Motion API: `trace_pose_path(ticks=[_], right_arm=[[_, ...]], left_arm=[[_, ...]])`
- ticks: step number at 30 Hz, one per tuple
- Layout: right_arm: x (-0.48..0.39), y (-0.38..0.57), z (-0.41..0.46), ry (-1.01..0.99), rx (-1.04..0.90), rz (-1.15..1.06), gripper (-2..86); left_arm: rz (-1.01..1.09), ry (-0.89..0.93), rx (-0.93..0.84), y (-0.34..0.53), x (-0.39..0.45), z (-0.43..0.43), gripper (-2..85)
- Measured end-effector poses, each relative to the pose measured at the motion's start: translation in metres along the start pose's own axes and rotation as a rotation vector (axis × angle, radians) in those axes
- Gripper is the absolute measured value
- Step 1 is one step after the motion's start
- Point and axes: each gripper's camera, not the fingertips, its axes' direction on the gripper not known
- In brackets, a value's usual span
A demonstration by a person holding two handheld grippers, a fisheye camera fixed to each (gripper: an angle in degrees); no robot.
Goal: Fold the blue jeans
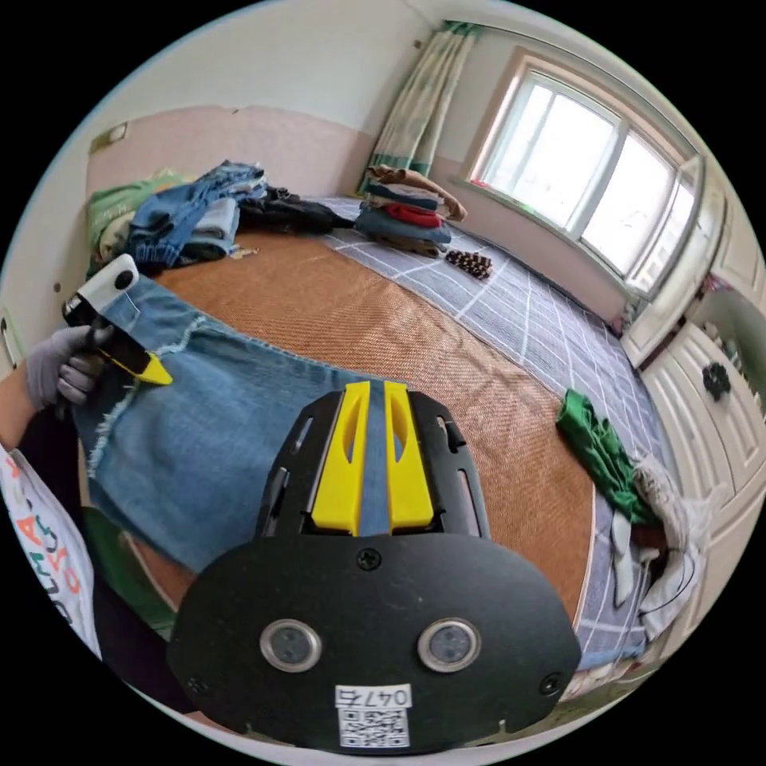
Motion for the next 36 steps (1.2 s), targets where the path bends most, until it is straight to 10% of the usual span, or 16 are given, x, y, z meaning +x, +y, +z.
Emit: trace_pose_path(ticks=[4,13,21,36], right_arm=[[0.003,0.008,0.091,0.051,-0.166,-0.044,-0.6],[0.0,0.037,-0.019,-0.013,-0.079,0.047,-0.5],[-0.028,0.075,-0.011,-0.023,-0.182,0.15,-0.7],[-0.2,-0.03,-0.073,-0.346,0.181,-0.121,-0.5]], left_arm=[[-0.003,0.051,-0.001,0.011,-0.009,-0.016,-0.6],[0.192,0.002,0.059,0.119,0.044,-0.175,5.0],[-0.072,-0.473,0.491,0.317,0.056,-0.46,10.5],[-0.221,-0.218,0.368,0.387,-0.002,-0.412,12.4]])
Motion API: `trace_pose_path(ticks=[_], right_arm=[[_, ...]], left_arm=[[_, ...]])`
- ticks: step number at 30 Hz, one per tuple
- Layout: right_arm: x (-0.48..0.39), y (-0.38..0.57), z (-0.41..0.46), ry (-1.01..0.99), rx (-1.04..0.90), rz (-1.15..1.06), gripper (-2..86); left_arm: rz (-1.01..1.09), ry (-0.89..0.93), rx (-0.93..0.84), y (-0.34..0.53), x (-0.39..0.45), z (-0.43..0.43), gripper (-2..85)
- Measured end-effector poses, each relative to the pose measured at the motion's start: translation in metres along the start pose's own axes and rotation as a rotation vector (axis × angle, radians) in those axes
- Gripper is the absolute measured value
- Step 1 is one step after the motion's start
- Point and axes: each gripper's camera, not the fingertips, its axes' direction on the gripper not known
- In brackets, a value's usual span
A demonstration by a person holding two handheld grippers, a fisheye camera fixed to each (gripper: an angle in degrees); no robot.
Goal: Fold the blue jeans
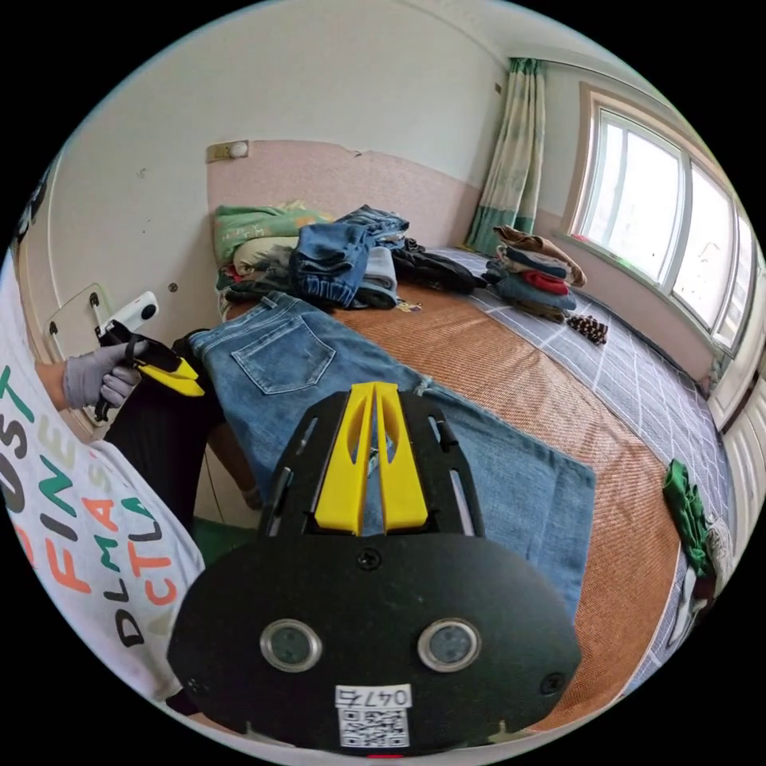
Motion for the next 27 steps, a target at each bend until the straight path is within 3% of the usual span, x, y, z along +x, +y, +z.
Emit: trace_pose_path(ticks=[6,12,15,18,23,27], right_arm=[[-0.013,0.008,0.025,-0.092,-0.009,0.052,-0.5],[-0.005,0.026,0.018,-0.07,0.006,0.102,-0.5],[0.003,0.028,0.02,-0.037,-0.009,0.144,-0.5],[0.012,0.025,0.024,-0.014,-0.032,0.19,-0.5],[0.03,0.006,0.088,-0.064,-0.119,0.218,-0.6],[0.035,0.001,0.144,-0.022,-0.222,0.238,-0.6]], left_arm=[[-0.039,0.026,0.086,0.021,-0.02,-0.053,13.9],[-0.052,0.122,0.208,0.034,-0.03,-0.073,14.8],[-0.012,0.049,0.258,0.012,-0.021,-0.072,16.9],[-0.062,0.105,0.306,0.01,-0.033,-0.067,17.9],[0.024,0.082,0.411,0.026,-0.02,-0.067,18.4],[-0.02,0.074,0.425,0.033,-0.014,-0.073,20.8]])
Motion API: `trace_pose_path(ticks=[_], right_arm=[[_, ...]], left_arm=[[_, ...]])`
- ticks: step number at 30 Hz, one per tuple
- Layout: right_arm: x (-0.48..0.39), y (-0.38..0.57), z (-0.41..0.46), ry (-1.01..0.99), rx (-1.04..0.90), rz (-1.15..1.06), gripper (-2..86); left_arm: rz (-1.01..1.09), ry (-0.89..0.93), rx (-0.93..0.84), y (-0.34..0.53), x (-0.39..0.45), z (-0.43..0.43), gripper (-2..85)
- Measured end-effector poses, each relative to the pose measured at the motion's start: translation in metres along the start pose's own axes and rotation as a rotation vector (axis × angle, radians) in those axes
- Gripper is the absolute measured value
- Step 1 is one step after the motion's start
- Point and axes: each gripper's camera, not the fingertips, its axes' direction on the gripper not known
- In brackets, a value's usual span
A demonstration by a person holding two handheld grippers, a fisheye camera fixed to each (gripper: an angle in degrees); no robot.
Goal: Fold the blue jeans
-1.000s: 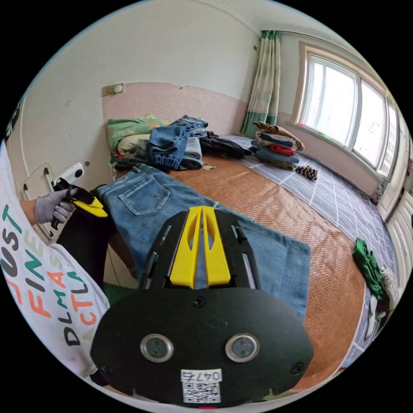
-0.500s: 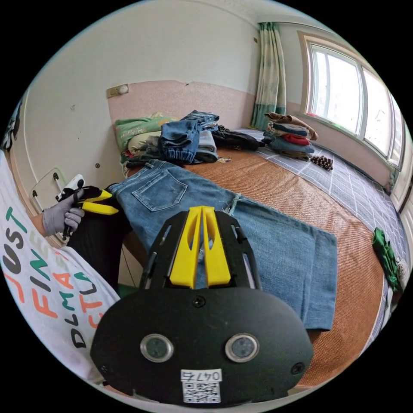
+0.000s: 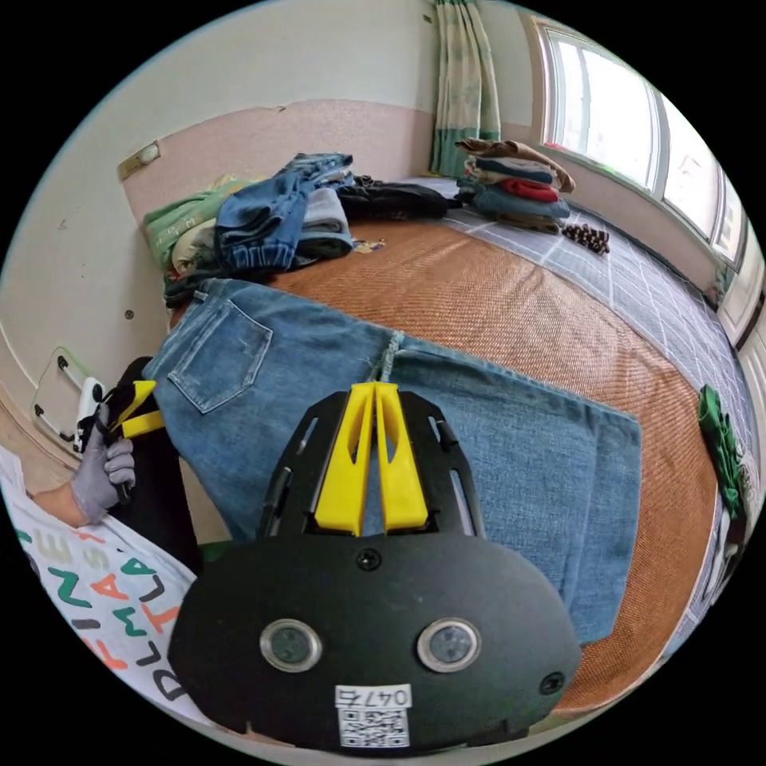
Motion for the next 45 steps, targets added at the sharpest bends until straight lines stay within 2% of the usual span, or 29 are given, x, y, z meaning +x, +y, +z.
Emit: trace_pose_path(ticks=[1,7,13,18,22,25,27,31,33,34,36,40,42,45], right_arm=[[0.003,-0.002,0.023,-0.008,-0.075,0.012,-0.6],[0.013,0.013,0.033,-0.084,-0.062,0.046,-0.6],[0.005,0.029,0.04,-0.074,-0.065,0.041,-0.6],[-0.011,0.059,0.0,-0.083,-0.015,0.021,-0.6],[-0.036,0.129,-0.045,-0.06,0.043,0.045,-0.6],[-0.054,0.18,-0.027,-0.126,0.008,0.062,-0.6],[-0.059,0.206,-0.004,-0.148,-0.021,0.079,-0.6],[-0.033,0.246,-0.009,-0.299,0.058,0.15,-0.6],[-0.017,0.266,-0.023,-0.347,0.099,0.178,-0.7],[-0.006,0.284,-0.04,-0.351,0.153,0.212,-0.7],[0.01,0.313,-0.068,-0.32,0.229,0.273,-0.9],[0.042,0.387,-0.126,-0.13,0.303,0.443,-1.0],[0.054,0.42,-0.143,-0.047,0.308,0.517,-0.6],[0.076,0.468,-0.163,-0.005,0.314,0.604,1.5]], left_arm=[[-0.001,0.005,0.013,0.0,0.002,-0.002,20.9],[0.026,0.048,0.141,-0.019,0.021,-0.015,19.2],[-0.004,0.102,0.156,-0.031,0.051,-0.011,10.6],[0.202,0.045,0.136,-0.054,0.158,0.005,7.6],[0.421,0.018,0.097,-0.079,0.259,0.034,6.9],[0.574,0.005,0.061,-0.098,0.346,0.076,6.7],[0.693,0.04,-0.008,-0.11,0.419,0.126,6.5],[0.88,0.068,-0.151,-0.108,0.54,0.23,6.3],[0.971,0.126,-0.269,-0.089,0.612,0.318,6.1],[0.991,0.144,-0.297,-0.083,0.627,0.341,6.0],[1.027,0.191,-0.409,-0.052,0.674,0.44,5.6],[1.04,0.15,-0.597,0.01,0.685,0.606,5.7],[0.912,0.175,-0.819,0.043,0.642,0.693,7.1],[0.763,0.288,-0.881,0.042,0.599,0.706,12.3]])
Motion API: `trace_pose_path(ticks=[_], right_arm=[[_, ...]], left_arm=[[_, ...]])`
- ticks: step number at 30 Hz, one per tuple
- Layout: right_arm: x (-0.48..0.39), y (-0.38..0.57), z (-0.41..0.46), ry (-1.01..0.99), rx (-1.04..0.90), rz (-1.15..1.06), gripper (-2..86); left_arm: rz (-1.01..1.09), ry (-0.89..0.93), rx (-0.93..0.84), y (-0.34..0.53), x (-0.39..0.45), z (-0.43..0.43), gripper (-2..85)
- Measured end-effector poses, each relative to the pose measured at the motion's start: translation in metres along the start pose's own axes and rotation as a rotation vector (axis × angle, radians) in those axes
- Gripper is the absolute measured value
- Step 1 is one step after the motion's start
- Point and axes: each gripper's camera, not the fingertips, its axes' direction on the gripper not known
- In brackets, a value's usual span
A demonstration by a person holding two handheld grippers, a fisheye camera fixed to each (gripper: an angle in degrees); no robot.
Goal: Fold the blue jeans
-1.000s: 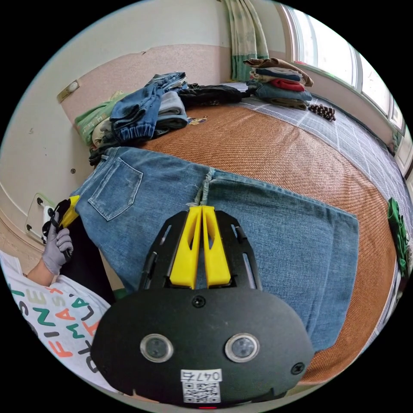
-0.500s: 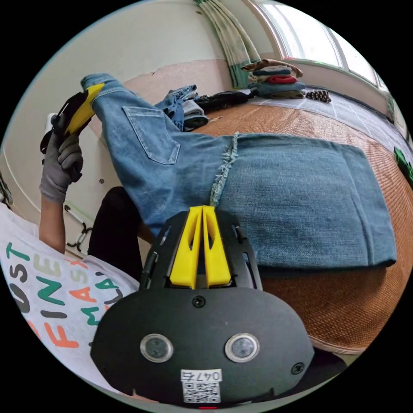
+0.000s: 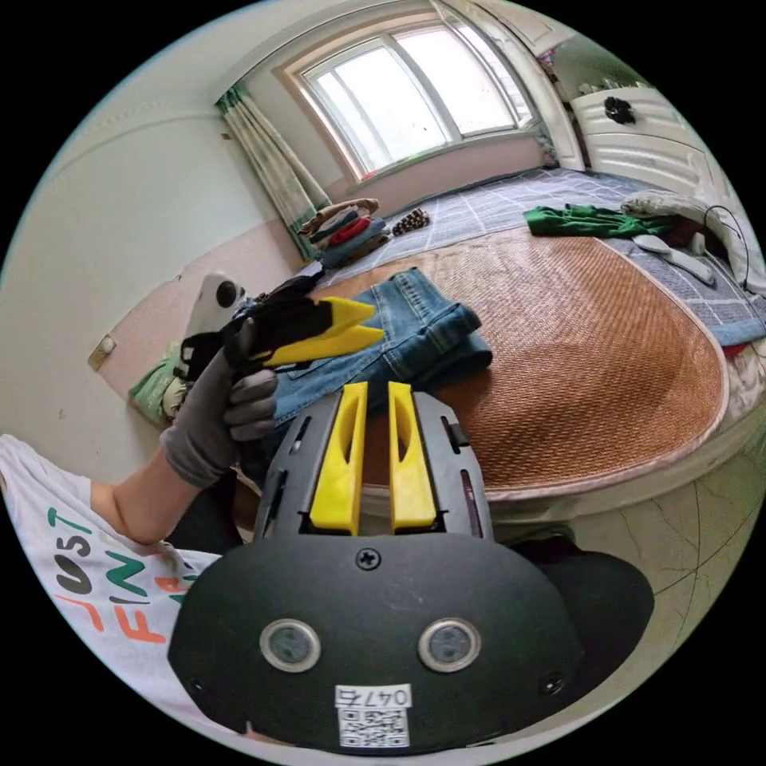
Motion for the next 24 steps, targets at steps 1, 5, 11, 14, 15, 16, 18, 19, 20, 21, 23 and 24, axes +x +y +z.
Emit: trace_pose_path(ticks=[1,5,11,14,15,16,18,19,20,21,23,24], right_arm=[[0.014,0.004,-0.009,0.004,0.019,0.023,2.8],[0.056,-0.01,-0.017,0.003,0.049,0.082,9.3],[0.103,-0.049,0.015,0.108,0.002,0.142,13.5],[0.129,-0.054,0.046,0.025,-0.118,0.169,12.8],[0.134,-0.051,0.051,0.001,-0.134,0.178,12.4],[0.145,-0.042,0.055,-0.042,-0.123,0.201,11.7],[0.159,-0.025,0.049,-0.088,-0.052,0.233,10.5],[0.168,-0.016,0.046,-0.13,-0.022,0.252,9.8],[0.18,-0.009,0.044,-0.181,0.001,0.287,9.1],[0.186,-0.006,0.043,-0.207,0.009,0.305,8.7],[0.201,0.002,0.046,-0.3,0.017,0.342,7.4],[0.203,0.003,0.049,-0.328,0.017,0.346,7.1]], left_arm=[[0.014,0.005,0.013,0.004,0.0,-0.007,12.7],[0.111,-0.136,0.113,0.039,0.007,-0.099,13.3],[-0.046,-0.38,0.244,0.109,-0.057,-0.206,13.0],[-0.238,-0.333,0.36,0.149,-0.13,-0.24,14.6],[-0.304,-0.281,0.376,0.162,-0.162,-0.245,14.9],[-0.335,-0.256,0.378,0.168,-0.177,-0.246,15.0],[-0.417,-0.183,0.385,0.186,-0.228,-0.242,15.4],[-0.431,-0.17,0.384,0.189,-0.239,-0.241,15.4],[-0.443,-0.134,0.404,0.196,-0.255,-0.24,15.0],[-0.459,-0.104,0.428,0.203,-0.27,-0.241,14.1],[-0.47,-0.078,0.443,0.21,-0.289,-0.242,13.6],[-0.474,-0.058,0.456,0.215,-0.299,-0.244,13.5]])
